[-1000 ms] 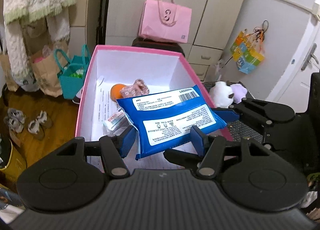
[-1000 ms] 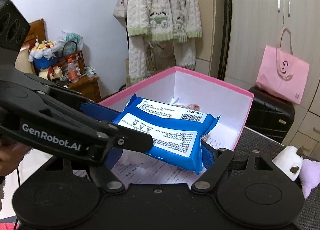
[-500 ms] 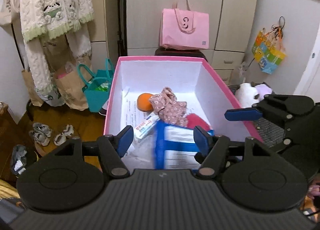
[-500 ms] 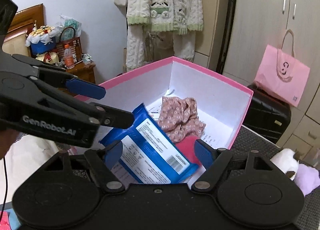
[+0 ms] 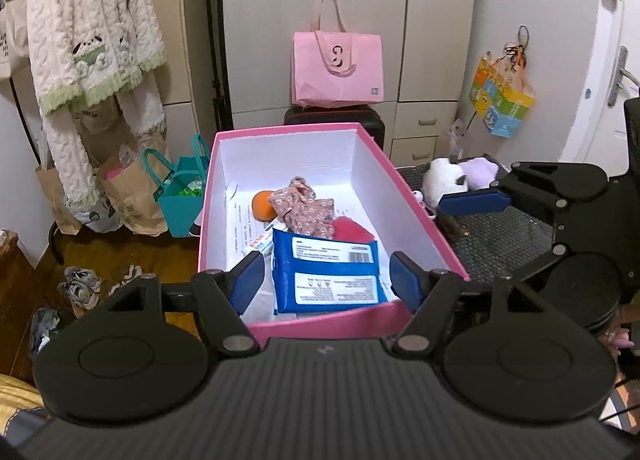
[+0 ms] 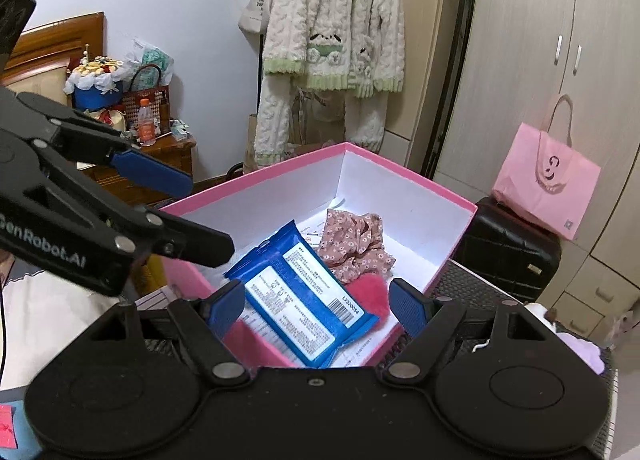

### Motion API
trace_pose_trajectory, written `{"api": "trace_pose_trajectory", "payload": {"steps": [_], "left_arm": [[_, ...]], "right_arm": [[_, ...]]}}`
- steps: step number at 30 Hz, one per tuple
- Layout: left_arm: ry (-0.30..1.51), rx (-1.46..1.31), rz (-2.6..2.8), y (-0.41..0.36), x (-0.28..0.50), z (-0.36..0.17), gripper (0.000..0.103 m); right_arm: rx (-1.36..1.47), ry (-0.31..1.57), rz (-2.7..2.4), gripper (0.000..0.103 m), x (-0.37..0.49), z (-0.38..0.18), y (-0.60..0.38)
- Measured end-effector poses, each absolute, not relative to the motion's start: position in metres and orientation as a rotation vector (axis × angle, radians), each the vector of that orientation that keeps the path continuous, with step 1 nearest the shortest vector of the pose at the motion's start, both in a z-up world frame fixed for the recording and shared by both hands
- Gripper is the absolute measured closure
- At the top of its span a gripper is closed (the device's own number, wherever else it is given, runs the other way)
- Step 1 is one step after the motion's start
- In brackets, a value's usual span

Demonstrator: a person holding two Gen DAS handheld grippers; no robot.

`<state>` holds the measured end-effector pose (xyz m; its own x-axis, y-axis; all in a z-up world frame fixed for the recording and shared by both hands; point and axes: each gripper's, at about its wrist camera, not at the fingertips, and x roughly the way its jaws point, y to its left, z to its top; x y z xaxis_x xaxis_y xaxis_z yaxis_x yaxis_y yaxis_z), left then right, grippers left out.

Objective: Organize soft objects
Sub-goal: 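Withdraw both open tools from the box toward the two plushes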

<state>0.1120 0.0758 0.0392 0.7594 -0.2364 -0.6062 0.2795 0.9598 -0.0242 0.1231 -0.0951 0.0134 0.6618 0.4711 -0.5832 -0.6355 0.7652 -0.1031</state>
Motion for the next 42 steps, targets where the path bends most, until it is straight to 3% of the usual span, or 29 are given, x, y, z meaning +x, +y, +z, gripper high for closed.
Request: {"api": "trace_pose_trajectory", "payload": {"steps": [13, 22, 36, 42], "left_arm": [[0.608, 0.078, -0.383, 0.045, 0.061, 0.070, 0.032], [0.587, 0.112, -0.485, 0.008, 0.041, 0.074, 0.032], [0.592, 0.157, -0.613, -0.059, 0.058, 0.068, 0.029], [0.586, 0.159, -0.612, -0.084, 0.084, 0.060, 0.020]], "right_arm": [[-0.303, 0.490, 0.668, 0.020, 0.061, 0.050, -0.154], [-0.211, 0.456, 0.608, 0.019, 0.044, 0.043, -0.215], [-0.193, 0.501, 0.566, 0.019, 0.062, 0.024, -0.266], [-0.193, 0.503, 0.596, 0.019, 0.081, 0.016, -0.279]]}}
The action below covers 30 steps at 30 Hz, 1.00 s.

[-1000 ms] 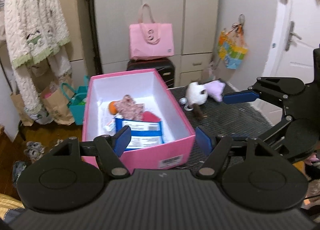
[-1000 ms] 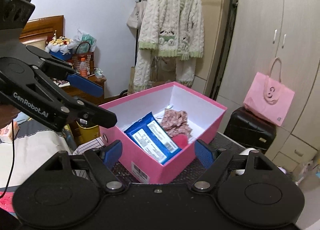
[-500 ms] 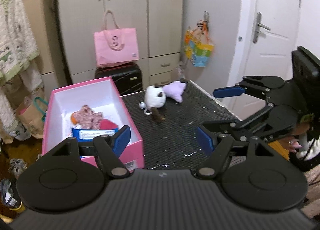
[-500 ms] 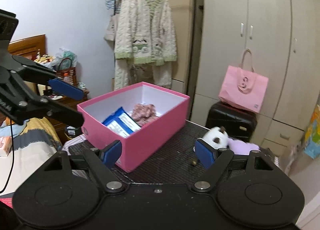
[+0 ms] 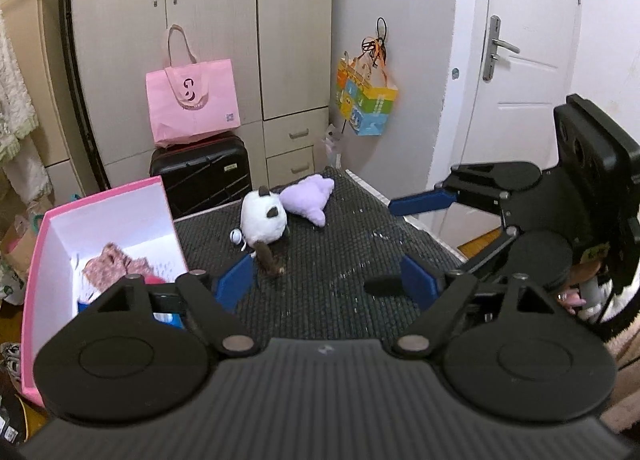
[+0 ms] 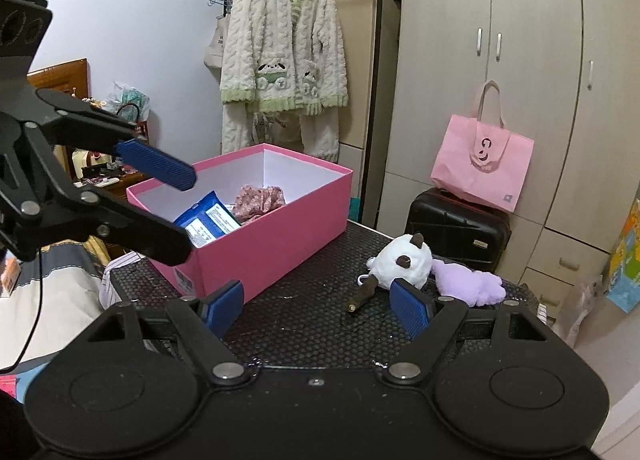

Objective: Organize soft objects
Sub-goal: 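Withdraw both open tools from the box toward the two plushes, then close the left tool on the white cat plush's body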

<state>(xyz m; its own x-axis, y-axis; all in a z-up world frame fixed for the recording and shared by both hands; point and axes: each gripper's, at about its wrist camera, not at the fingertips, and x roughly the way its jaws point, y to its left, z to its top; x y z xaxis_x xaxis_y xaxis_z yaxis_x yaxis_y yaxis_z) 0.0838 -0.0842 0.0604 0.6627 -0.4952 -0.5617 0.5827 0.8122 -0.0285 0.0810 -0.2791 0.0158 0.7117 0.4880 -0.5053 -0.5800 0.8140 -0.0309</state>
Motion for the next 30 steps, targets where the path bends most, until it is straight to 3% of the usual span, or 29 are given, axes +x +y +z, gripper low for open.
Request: {"api": "trace_pose_trajectory", "payload": {"steps": [20, 30], "left_arm": [[0.510, -0.030, -0.435, -0.135, 0.193, -0.008, 0.019], [0.580, -0.150, -0.341, -0.150, 0.246, -0.054, 0.022]], "right_arm": [[-0.150, 0.475, 0.666, 0.019, 0.210, -0.054, -0.301], [-0.235, 0.451, 0.674, 0.015, 0.252, -0.081, -0.294]]}}
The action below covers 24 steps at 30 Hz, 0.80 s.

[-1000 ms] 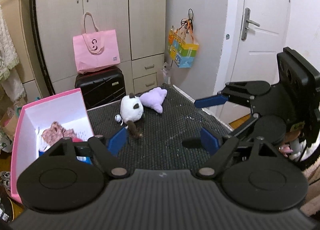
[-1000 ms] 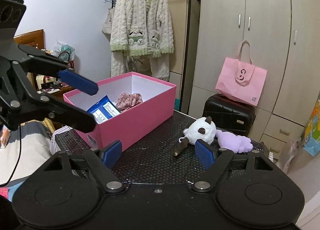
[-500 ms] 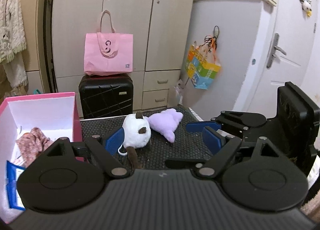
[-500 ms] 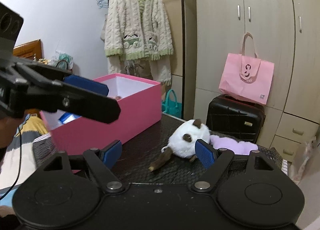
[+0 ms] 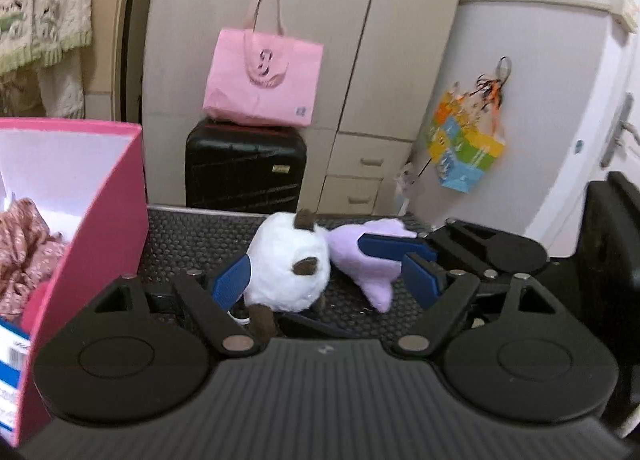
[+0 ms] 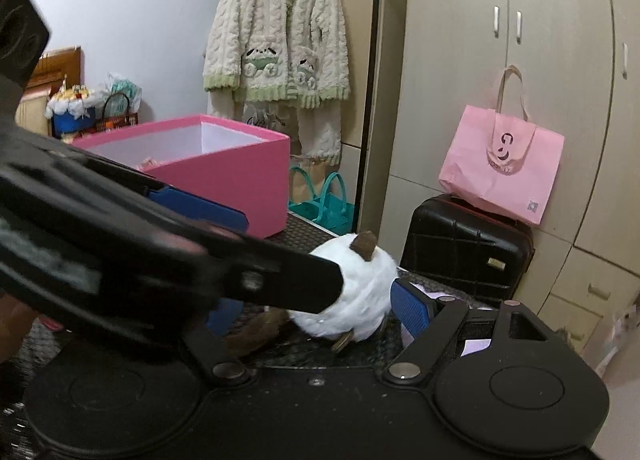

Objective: Organize soft objects
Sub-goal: 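Close the left tool on the white cat plush's body, then lift and carry the white cat plush with the left tool over the pink box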

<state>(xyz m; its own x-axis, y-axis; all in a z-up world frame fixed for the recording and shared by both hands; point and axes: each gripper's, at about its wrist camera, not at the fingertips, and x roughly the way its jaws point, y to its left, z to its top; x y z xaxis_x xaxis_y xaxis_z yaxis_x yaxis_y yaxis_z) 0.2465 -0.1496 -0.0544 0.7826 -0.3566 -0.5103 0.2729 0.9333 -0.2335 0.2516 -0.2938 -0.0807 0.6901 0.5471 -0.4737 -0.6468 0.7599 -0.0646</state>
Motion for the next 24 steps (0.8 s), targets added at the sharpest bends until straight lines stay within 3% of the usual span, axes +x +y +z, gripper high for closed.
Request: {"api": "trace_pose_trajectory", "payload": {"steps": [12, 17, 24], "left_arm": [[0.657, -0.214, -0.282, -0.147, 0.283, -0.091, 0.034], [0.675, -0.212, -0.270, -0.146, 0.289, -0.099, 0.044], [0.681, -0.183, -0.282, -0.147, 0.289, -0.100, 0.049]], "right_arm": [[-0.272, 0.511, 0.687, 0.015, 0.282, -0.106, -0.285], [-0.262, 0.567, 0.697, 0.015, 0.292, -0.112, -0.282], [-0.231, 0.572, 0.699, 0.018, 0.297, -0.114, -0.282]]}}
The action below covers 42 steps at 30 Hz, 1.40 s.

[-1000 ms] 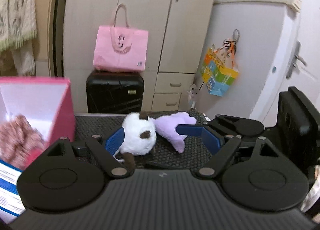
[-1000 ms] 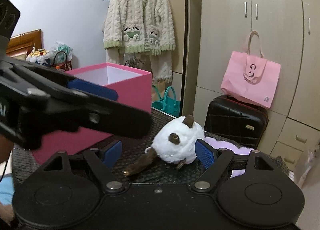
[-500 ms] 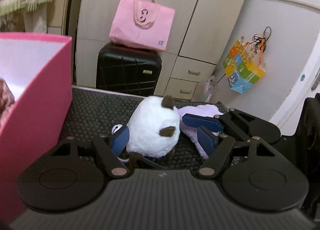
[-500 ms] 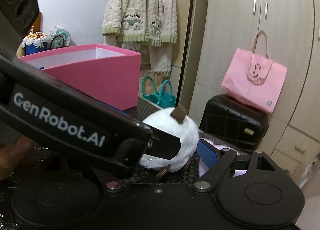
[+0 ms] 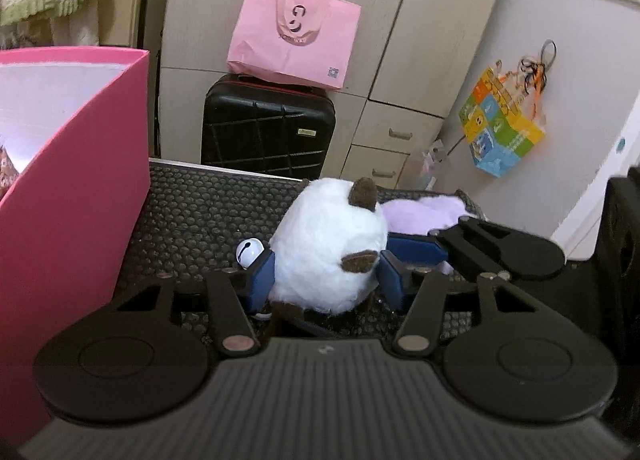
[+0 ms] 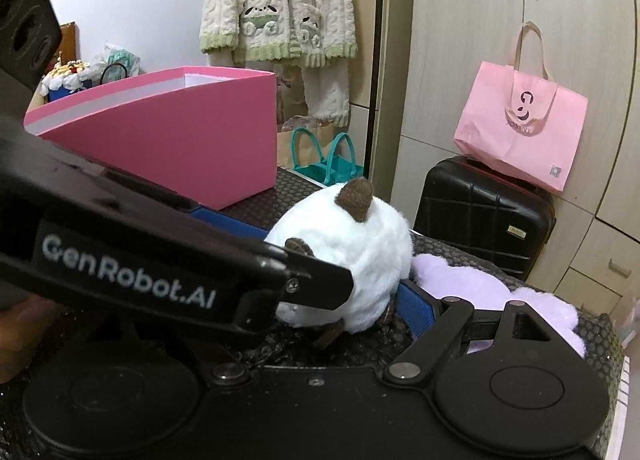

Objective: Organize soft objects
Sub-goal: 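Lift and carry the white cat plush with the left tool over the pink box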

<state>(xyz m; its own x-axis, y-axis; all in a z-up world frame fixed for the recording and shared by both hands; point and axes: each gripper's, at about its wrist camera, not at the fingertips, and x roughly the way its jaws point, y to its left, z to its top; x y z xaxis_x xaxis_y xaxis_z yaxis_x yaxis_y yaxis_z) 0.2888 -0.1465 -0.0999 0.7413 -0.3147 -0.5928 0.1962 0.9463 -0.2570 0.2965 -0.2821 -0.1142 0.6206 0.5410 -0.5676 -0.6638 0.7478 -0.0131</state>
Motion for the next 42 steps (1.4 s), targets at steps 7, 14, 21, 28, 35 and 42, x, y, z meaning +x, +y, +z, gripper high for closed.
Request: {"api": "trace_pose_trajectory", "payload": {"steps": [7, 14, 21, 28, 35, 42], "left_arm": [[0.694, -0.146, -0.281, -0.150, 0.284, -0.095, 0.050], [0.735, -0.150, -0.296, -0.145, 0.270, -0.079, 0.050], [0.757, -0.119, -0.336, -0.143, 0.241, -0.063, 0.050], [0.780, -0.115, -0.422, -0.136, 0.213, -0.053, 0.050], [0.792, -0.079, -0.478, -0.132, 0.181, -0.051, 0.050], [0.826, -0.076, -0.565, -0.116, 0.147, -0.042, 0.050]], "right_arm": [[-0.242, 0.559, 0.676, 0.026, 0.291, -0.111, -0.282], [-0.227, 0.570, 0.678, 0.032, 0.279, -0.099, -0.283], [-0.188, 0.582, 0.669, 0.032, 0.250, -0.087, -0.284], [-0.070, 0.655, 0.639, 0.032, 0.218, -0.078, -0.291], [-0.059, 0.654, 0.591, 0.032, 0.178, -0.079, -0.283], [-0.077, 0.687, 0.562, 0.032, 0.139, -0.064, -0.276]]}}
